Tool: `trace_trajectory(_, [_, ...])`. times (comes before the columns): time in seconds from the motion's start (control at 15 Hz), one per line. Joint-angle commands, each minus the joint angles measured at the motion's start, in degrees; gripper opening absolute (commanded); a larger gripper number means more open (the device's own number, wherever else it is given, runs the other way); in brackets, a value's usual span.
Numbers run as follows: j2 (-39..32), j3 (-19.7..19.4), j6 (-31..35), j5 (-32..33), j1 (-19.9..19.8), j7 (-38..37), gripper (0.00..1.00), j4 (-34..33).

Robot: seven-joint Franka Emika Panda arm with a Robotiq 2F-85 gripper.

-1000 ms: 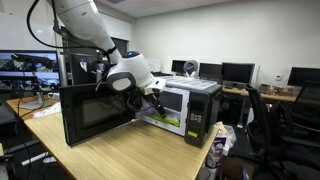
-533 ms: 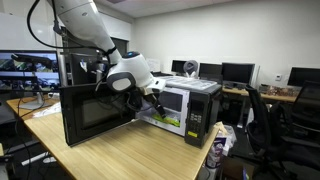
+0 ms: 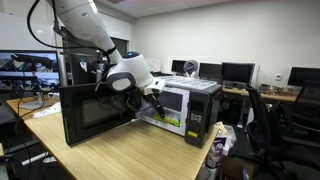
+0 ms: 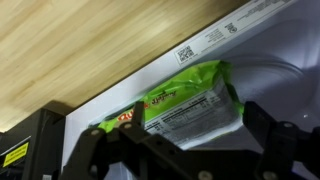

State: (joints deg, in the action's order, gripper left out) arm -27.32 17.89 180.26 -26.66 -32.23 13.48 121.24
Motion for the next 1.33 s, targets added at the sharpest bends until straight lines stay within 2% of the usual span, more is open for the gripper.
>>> trace_trajectory(0.0, [0.0, -0.2, -0.1, 0.0, 0.0, 0.0, 1.0, 0.0])
trace_trajectory(0.4, [-1.1, 0.3, 1.0, 0.8, -0.8, 1.8, 1.0, -0.6])
trace_trajectory(0.8, [-3.7, -4.0, 1.7, 1.9, 1.0, 0.8, 1.0, -2.9])
trace_trajectory(1.13, [-5.0, -1.3, 1.9, 5.0, -1.3, 4.8, 1.0, -4.7])
trace_trajectory(1.2, [-4.2, -2.9, 0.5, 3.8, 0.0, 2.1, 1.0, -4.1])
trace_trajectory(1.27, [-4.3, -2.6, 0.6, 4.4, 0.0, 2.7, 1.0, -4.4])
